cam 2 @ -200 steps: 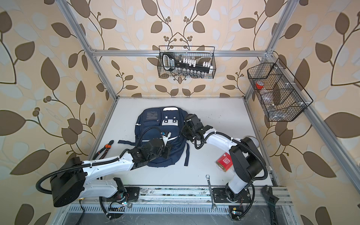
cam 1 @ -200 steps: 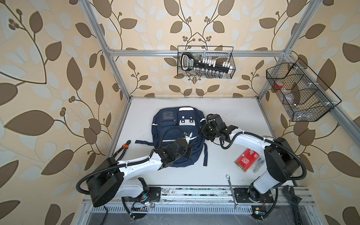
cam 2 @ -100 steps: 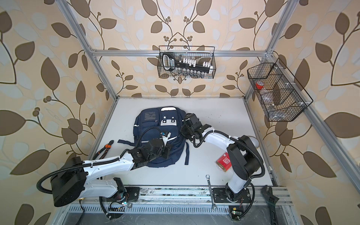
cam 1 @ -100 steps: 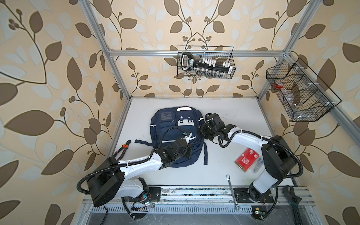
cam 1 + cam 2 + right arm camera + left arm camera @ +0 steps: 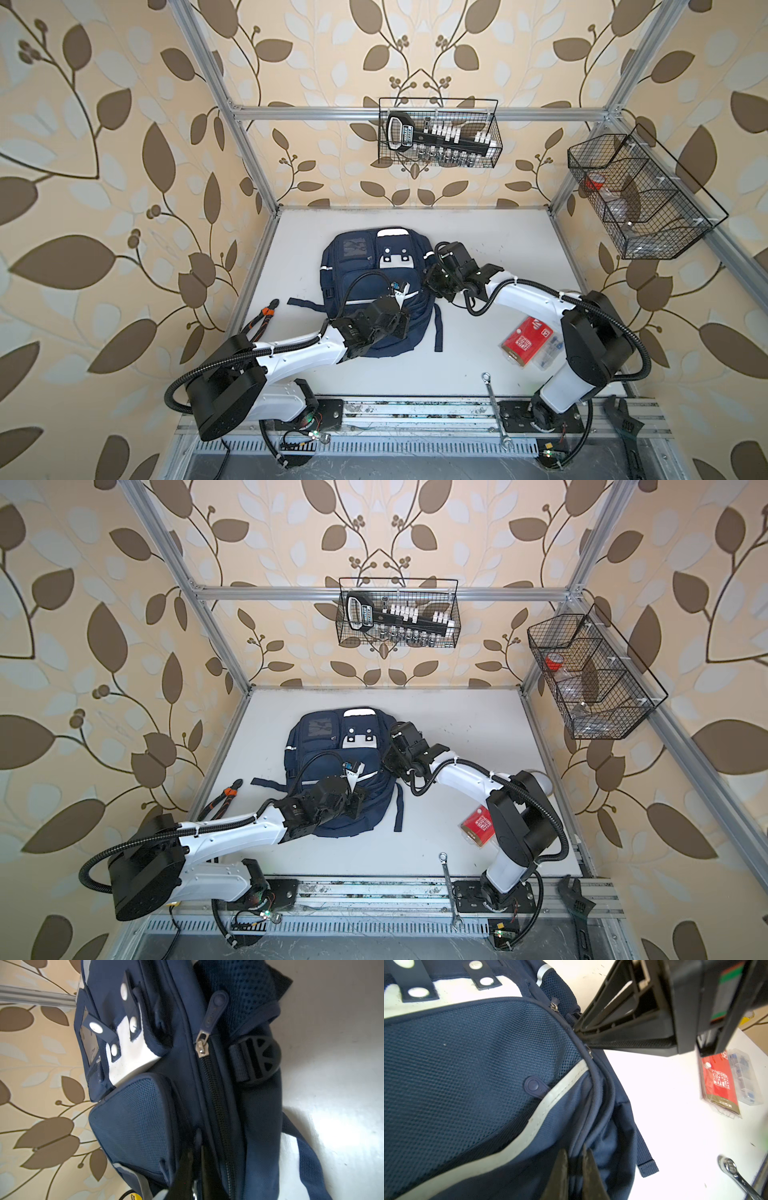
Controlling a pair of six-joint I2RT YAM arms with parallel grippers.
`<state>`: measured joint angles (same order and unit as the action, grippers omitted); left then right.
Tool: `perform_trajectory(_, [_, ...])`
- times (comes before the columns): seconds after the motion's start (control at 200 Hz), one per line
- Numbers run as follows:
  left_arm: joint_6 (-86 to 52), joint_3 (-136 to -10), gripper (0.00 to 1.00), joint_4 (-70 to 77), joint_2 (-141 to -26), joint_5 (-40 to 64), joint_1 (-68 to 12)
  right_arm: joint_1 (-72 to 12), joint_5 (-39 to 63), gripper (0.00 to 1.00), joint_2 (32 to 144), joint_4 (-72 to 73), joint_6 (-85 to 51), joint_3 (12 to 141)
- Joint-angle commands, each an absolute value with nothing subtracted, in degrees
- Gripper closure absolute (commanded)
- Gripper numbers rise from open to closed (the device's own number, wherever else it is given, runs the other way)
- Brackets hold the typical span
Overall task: Pack books, pencil case, and school supplies into a backpack
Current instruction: Rotate the student bag at the center of the table.
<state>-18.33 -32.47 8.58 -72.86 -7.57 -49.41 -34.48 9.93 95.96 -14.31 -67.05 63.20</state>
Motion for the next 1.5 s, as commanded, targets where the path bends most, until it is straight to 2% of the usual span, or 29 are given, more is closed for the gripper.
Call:
perform_trajectory(0.0, [-21.86,-30.15,1.00,2.72,-73.53,-6.90,-48.96,-34.97,11.49,0.89,98.49,-14.15,-67.74,65.48])
perform_trajectory(0.25, [-21.71,-30.49,1.00,2.68,-73.98,-7.03,-48.96,-34.55,13.35,0.88,100.45,-10.67,-69.70,64.60])
perform_trajectory(0.365, [-21.53,-30.85,1.00,3.03,-74.57,-7.21,-48.96,-33.86,12.85,1.00,99.34,-10.93,-69.87,64.02])
perform_trajectory(0.61, [-23.31,-33.96,1.00,2.72,-79.77,-9.72,-48.96,-34.19,0.26,1.00,87.69,-19.79,-69.53,62.42])
perform_trajectory(0.815, [-27.35,-38.78,1.00,6.39,-84.69,-9.77,-48.96,-41.41,-8.88,1.00,72.13,-17.29,-85.51,46.82])
perform_trajectory(0.93, [-30.69,-41.90,1.00,9.24,-85.64,-9.38,-48.96,-44.41,-9.85,1.00,70.58,-16.95,-89.65,43.74])
perform_trajectory(1.03, [-31.93,-45.50,1.00,11.88,-86.47,-5.03,-49.04,-42.79,-10.28,1.00,71.56,-16.04,-88.76,43.43])
perform_trajectory(1.09, [-32.71,-47.38,0.74,10.73,-85.86,-3.60,-49.22,-40.02,-9.07,1.00,72.44,-14.72,-85.49,44.01])
perform_trajectory(1.15, [-33.17,-47.64,0.55,8.14,-83.32,-4.24,-49.22,-35.84,-5.93,1.00,73.92,-14.50,-82.76,45.14])
perform_trajectory(1.2, [-33.15,-47.39,0.08,4.32,-79.55,-6.02,-49.22,-33.45,-3.54,1.00,74.80,-12.81,-80.04,45.64])
perform_trajectory(1.21, [-33.09,-47.31,0.03,3.37,-78.77,-6.41,-49.22,-33.02,-3.10,1.00,74.91,-12.80,-79.62,45.82])
perform_trajectory(1.374, [-33.30,-45.61,0.01,-14.00,-67.67,-12.16,-49.13,-32.17,-3.04,1.00,72.25,-14.48,-76.09,46.18])
perform_trajectory(1.494, [-42.75,-40.77,0.01,-23.71,-59.59,-8.63,-49.13,-32.39,-0.63,1.00,69.38,-11.95,-77.30,41.24])
